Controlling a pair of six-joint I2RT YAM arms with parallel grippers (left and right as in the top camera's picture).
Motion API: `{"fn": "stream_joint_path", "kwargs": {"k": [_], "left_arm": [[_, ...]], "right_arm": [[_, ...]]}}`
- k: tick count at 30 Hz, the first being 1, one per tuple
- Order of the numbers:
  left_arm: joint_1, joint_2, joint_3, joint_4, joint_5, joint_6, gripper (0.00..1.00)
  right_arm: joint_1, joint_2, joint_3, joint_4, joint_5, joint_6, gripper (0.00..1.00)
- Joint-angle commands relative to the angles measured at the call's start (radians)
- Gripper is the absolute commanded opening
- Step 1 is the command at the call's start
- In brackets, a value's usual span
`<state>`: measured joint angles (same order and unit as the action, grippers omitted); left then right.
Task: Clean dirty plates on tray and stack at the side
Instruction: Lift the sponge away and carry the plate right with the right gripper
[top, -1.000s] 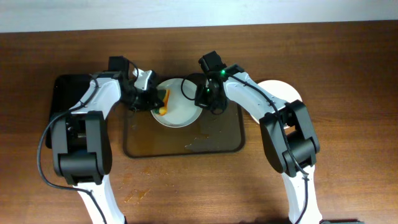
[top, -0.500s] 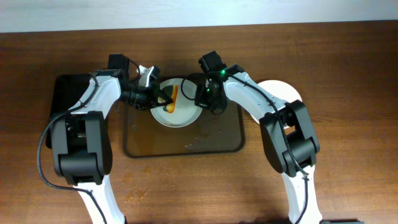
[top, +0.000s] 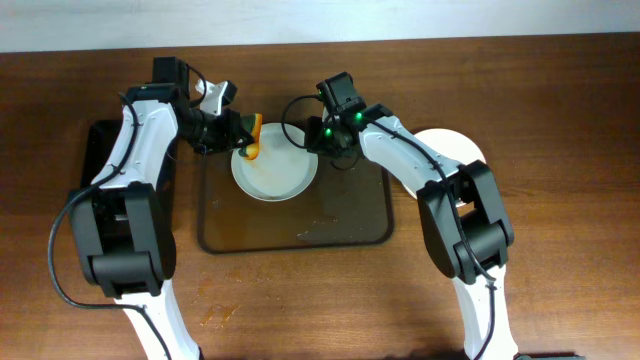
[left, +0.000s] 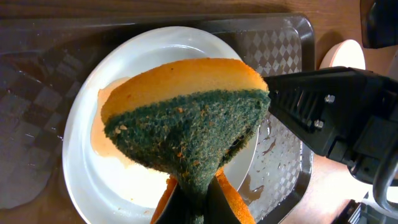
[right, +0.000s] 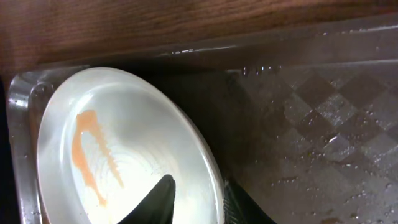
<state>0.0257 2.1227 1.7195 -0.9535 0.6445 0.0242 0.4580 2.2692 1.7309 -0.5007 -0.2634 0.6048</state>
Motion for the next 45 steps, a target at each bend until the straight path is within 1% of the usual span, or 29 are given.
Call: {"fn": "stream_joint_path", "kwargs": {"k": [1,2,4,5,7,8,10,13,15,16,20,22,23,27,35,45], "left_arm": [[0.003,-0.006,0.024,-0.002,-0.037,-0.01,0.0],[0.003,-0.006,0.024,-0.003,-0.041,-0.01,0.0],[0.003,-0.006,0.024,-0.002,-0.043,-0.01,0.0],[0.003,-0.006,0.024,-0.002,-0.043,-0.009,0.0],[0.003,-0.006,0.024,-0.002,-0.047,-0.01,0.0],[0.003,-0.006,0.024,-0.003,-0.061,-0.01,0.0],[0.003,-0.006,0.024,-0.008,-0.089,-0.01,0.0],[0.003,-0.006,0.024,-0.006,-0.089,-0.01,0.0],[0.004,-0.006,0.024,0.002,-0.093,-0.009,0.0],[0.005,-0.006,0.024,0.003,-0.093,-0.009,0.0],[0.018,-0.006,0.024,0.012,-0.105,-0.01,0.0],[0.028,-0.006,0.024,0.011,-0.111,-0.01,0.0],[0.034,-0.006,0.023,0.011,-0.111,-0.01,0.0],[0.034,-0.006,0.023,0.01,-0.111,-0.01,0.0],[0.034,-0.006,0.023,0.01,-0.111,-0.01,0.0],[0.034,-0.006,0.023,0.01,-0.111,-0.009,0.0]], "right_arm": [[0.022,0.082,0.004,-0.011,-0.059,-0.003,0.27],[0.037,0.097,0.004,-0.023,-0.063,-0.002,0.24],[0.042,0.099,0.005,-0.023,-0.064,-0.002,0.07],[0.034,0.099,0.008,-0.027,-0.076,-0.001,0.04],[0.006,0.087,0.016,-0.045,-0.15,0.0,0.04],[-0.003,0.067,0.016,-0.053,-0.145,-0.017,0.04],[-0.013,-0.011,0.016,-0.09,-0.048,-0.08,0.04],[0.008,-0.157,0.016,-0.203,0.247,-0.169,0.04],[0.045,-0.232,0.016,-0.272,0.467,-0.19,0.04],[0.06,-0.249,0.016,-0.296,0.53,-0.19,0.04],[0.193,-0.285,0.016,-0.379,1.034,-0.165,0.04],[0.246,-0.285,0.015,-0.395,1.198,-0.14,0.04],[0.293,-0.285,0.015,-0.405,1.331,-0.139,0.04],[0.351,-0.285,0.015,-0.421,1.474,-0.14,0.04],[0.416,-0.285,0.015,-0.447,1.682,-0.132,0.04],[0.425,-0.31,0.015,-0.447,1.779,-0.124,0.04]]}}
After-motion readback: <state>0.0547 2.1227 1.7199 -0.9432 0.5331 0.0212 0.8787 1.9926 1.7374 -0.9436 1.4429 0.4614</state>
